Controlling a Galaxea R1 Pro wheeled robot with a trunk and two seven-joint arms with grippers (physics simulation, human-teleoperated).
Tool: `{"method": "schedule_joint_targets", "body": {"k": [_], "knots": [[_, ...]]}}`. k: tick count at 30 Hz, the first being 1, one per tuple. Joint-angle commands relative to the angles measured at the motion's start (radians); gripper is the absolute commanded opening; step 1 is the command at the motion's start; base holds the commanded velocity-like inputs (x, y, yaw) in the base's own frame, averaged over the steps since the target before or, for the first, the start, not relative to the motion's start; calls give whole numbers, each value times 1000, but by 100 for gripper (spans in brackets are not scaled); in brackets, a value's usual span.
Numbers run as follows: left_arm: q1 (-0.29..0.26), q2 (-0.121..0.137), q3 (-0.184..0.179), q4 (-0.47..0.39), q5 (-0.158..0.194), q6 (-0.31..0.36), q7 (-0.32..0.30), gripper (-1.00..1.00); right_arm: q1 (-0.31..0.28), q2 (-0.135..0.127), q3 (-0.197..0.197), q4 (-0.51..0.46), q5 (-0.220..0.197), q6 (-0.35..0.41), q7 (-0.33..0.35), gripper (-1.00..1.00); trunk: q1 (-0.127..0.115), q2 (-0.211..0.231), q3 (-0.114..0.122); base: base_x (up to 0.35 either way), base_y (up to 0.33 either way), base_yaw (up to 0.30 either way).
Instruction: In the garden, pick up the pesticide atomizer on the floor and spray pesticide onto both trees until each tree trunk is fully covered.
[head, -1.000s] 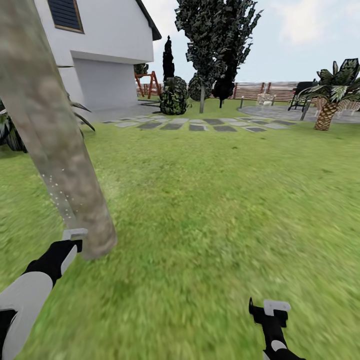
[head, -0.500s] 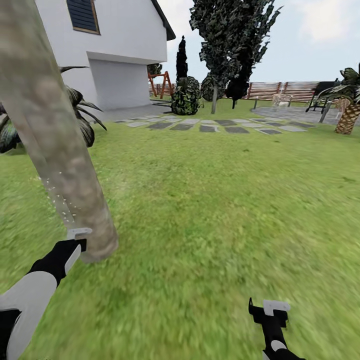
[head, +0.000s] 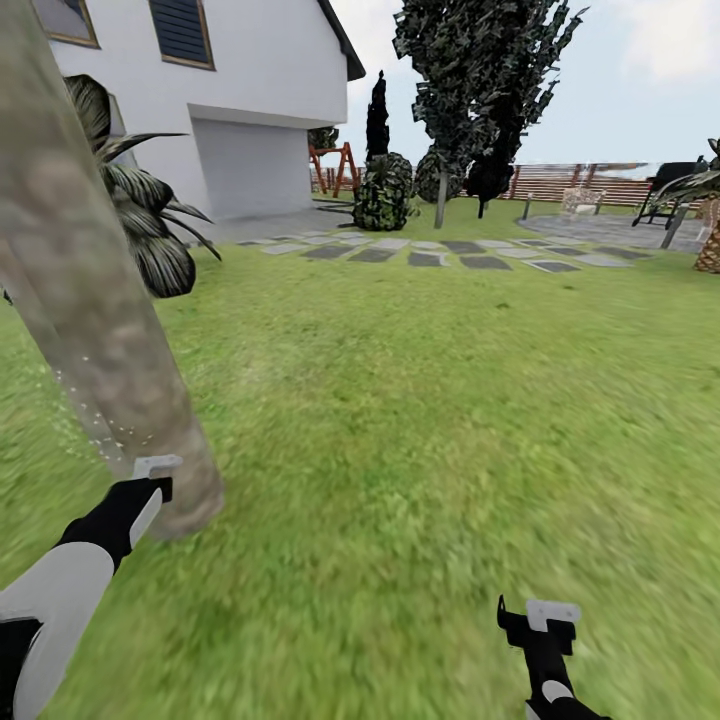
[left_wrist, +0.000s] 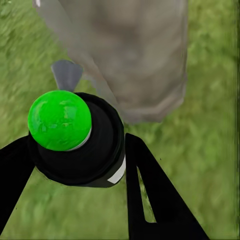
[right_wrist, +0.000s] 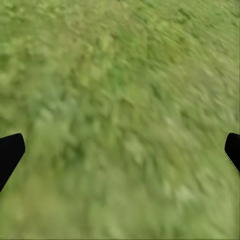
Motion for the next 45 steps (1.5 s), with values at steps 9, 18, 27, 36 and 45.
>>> {"method": "schedule_joint_targets", "body": {"k": [9,18,27,36,45], "knots": [[0,1,0,4,-3,1,0,-100,0,0,0,0,0,0,0,100,0,0,0,121,-239,10],[0,9,1,8,-5,0,1,-100,0,0,0,0,0,0,0,100,0,0,0,59,-263,254],[0,9,0,3,-4,0,1,-100,0,-1,0,0,0,0,0,100,0,0,0,215,-192,118],[-1,6,-3,-66,-4,11,-8,-100,0,0,0,0,0,0,0,100,0,0,0,-91,-114,212],[-42,16,-4,-172,-2,107,-17,-100,0,-1,0,0,0,0,0,100,0,0,0,-1,-1,131]]}}
